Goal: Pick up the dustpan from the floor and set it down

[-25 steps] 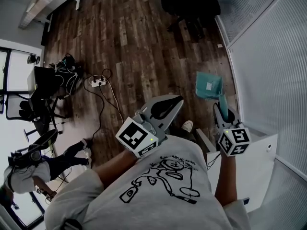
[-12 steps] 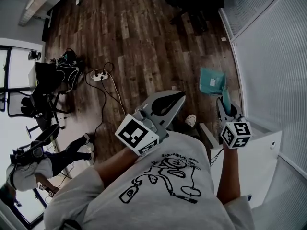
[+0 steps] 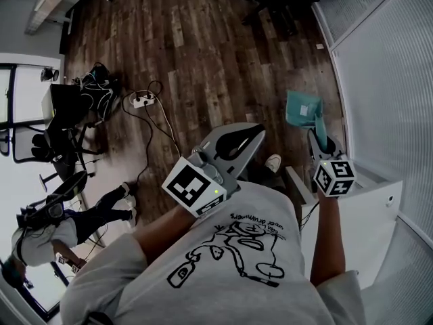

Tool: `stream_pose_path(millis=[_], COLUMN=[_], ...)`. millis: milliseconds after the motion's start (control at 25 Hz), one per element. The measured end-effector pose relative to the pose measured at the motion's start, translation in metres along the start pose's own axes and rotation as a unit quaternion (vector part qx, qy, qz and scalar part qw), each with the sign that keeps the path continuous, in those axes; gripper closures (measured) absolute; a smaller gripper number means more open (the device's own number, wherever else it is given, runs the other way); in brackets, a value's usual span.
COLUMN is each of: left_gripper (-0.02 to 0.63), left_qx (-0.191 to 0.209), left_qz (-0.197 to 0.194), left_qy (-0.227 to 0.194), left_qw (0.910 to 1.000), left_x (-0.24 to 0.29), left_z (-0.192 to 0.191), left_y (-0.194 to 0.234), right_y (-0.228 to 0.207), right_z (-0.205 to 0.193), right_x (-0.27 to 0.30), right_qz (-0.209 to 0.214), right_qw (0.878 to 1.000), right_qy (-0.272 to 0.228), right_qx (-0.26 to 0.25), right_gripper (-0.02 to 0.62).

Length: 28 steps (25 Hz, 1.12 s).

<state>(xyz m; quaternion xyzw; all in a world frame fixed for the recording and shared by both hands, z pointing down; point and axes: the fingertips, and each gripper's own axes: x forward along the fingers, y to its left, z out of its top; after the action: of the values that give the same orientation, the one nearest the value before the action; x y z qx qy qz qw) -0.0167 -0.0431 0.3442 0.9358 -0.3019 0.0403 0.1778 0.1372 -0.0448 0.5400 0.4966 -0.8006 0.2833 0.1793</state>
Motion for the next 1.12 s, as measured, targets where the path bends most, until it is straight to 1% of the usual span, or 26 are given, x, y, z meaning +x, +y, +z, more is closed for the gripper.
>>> stream_pose_path(millis=[640, 1120], left_gripper=[0.604, 0.604], left_qx=[-0.008, -0.016], left_qz=[0.005, 0.007], left_qy=[0.016, 0.026], left_qw=[0.9998, 0.9995], left_x=[0.003, 0.001], left_z=[-0.018, -0.029], left_y=[0.009, 0.012], right_y=[-0.027, -0.048], right_z=[-0.043, -0.081], right_x=[0.056, 0.097], right_qz=[0.005, -0.003], right_qw=[1.0, 0.999], right_qy=[0.017, 0.042], right_qx=[0.015, 0.029], right_gripper=[0.535, 0.535])
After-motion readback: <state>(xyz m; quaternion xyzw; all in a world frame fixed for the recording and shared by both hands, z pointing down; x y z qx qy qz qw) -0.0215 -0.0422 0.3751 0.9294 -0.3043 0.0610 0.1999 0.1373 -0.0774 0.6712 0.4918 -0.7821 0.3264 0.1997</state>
